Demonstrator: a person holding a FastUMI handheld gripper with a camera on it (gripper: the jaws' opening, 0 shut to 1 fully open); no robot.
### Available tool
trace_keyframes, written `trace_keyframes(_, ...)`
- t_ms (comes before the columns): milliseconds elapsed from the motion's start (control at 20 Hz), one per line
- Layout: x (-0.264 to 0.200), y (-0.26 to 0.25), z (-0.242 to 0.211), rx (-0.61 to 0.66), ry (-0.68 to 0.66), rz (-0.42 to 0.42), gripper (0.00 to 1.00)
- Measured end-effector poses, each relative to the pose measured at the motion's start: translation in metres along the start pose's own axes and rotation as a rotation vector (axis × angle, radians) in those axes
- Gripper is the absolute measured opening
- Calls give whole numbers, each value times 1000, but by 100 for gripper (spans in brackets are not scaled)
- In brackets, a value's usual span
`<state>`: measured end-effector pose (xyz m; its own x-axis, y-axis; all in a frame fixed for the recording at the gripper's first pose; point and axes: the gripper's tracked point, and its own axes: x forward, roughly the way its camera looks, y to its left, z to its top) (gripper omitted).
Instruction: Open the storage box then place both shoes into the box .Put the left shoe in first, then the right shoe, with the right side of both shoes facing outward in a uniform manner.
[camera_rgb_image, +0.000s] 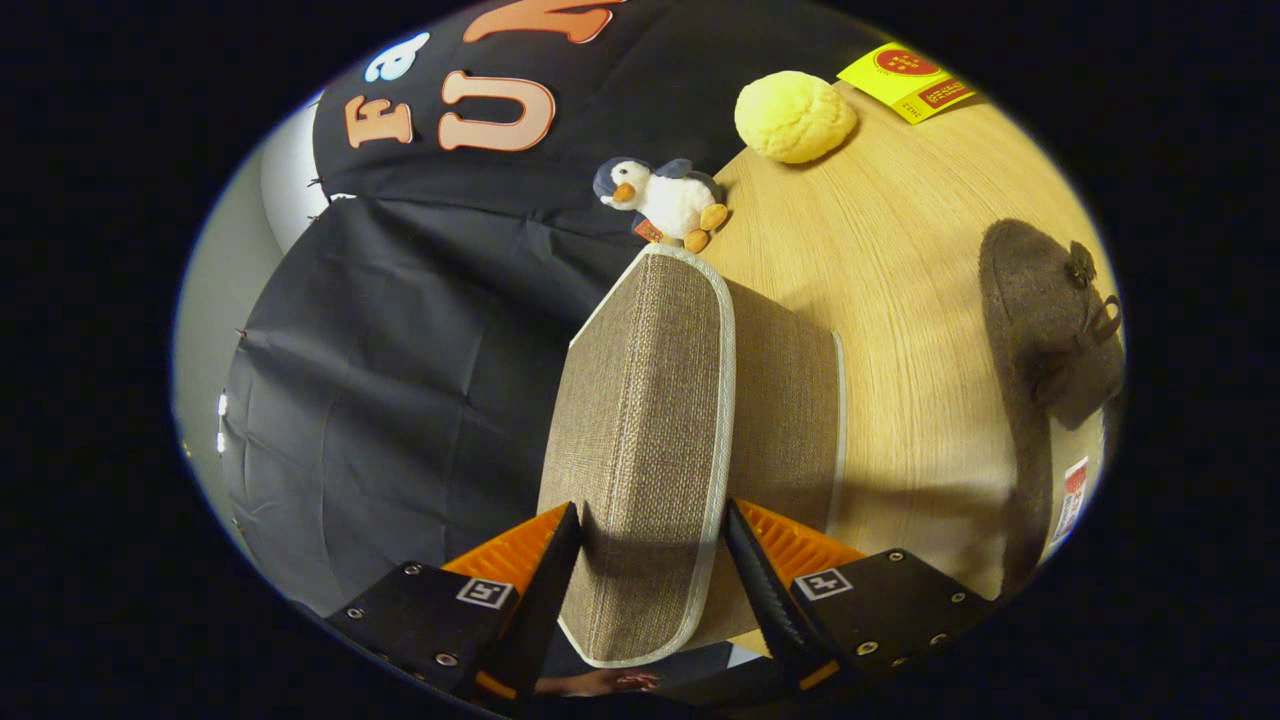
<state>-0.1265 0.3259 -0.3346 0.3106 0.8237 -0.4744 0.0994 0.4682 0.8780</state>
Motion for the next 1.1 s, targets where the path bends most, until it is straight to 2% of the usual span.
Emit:
trace_keyframes(50,-4,0,1,-4,1,-1,79)
trace_keyframes(250,-29,7,1,-14,14,18,69)
trace_keyframes(300,-35,17,2,-15,17,53,68)
trace_keyframes(400,-44,40,6,-32,-3,113,56)
trace_keyframes(550,-44,65,-6,-117,43,139,41)
trace_keyframes(650,-43,92,-3,-132,55,194,34)
trace_keyframes(950,-34,167,16,-267,44,250,19)
trace_keyframes(1100,-15,189,15,-333,75,251,16)
